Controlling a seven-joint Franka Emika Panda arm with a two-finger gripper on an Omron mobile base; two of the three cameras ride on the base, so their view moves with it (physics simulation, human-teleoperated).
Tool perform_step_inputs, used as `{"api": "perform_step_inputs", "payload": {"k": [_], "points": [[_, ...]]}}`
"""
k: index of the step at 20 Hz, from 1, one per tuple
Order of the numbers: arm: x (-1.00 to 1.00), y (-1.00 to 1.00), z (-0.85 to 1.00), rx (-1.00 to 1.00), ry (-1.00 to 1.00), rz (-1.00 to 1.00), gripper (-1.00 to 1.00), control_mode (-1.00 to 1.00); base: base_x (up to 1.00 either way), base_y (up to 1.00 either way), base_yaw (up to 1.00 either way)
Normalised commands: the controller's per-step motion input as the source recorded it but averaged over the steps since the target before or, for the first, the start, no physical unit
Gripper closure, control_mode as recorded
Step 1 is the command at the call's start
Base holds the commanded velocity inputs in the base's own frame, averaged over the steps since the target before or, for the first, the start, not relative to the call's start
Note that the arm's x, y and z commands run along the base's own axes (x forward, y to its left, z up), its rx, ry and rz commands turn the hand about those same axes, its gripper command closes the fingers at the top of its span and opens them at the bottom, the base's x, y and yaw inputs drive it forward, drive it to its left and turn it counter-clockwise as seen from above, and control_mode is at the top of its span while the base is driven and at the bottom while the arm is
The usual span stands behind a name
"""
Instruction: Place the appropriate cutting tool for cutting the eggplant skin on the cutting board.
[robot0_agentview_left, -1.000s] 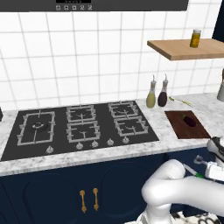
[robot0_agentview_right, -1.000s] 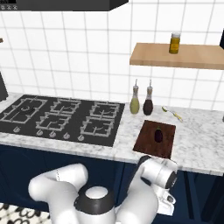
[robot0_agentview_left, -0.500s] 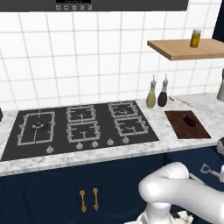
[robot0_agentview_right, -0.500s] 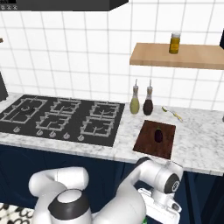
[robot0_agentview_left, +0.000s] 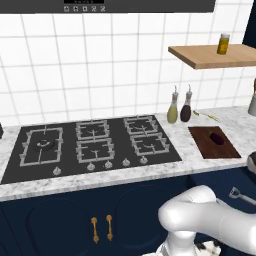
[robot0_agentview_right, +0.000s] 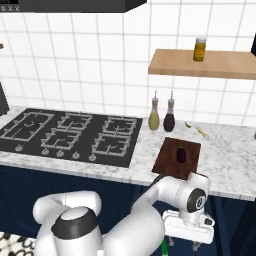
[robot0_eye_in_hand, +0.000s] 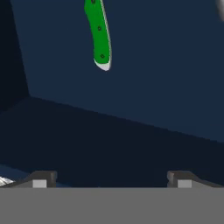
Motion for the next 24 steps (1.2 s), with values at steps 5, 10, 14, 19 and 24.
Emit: {"api": "perform_step_inputs", "payload": {"k": [5, 10, 14, 19, 24], "points": [[0.43, -0.07, 0.0, 0.0, -0.24, 0.13, -1.0, -1.0, 0.0, 0.0, 0.0], [0.29, -0.03, -0.16, 0.0, -0.27, 0.02, -1.0, -1.0, 0.0, 0.0, 0.0], [0.42, -0.2, -0.18, 0.0, 0.0, 0.11, -1.0, -1.0, 0.0, 0.0, 0.0], [0.45, -0.35, -0.2, 0.0, 0.0, 0.15, -1.0, -1.0, 0.0, 0.0, 0.0], [0.44, -0.08, -0.47, 0.01, 0.0, 0.13, -1.0, -1.0, 0.0, 0.0, 0.0]]}}
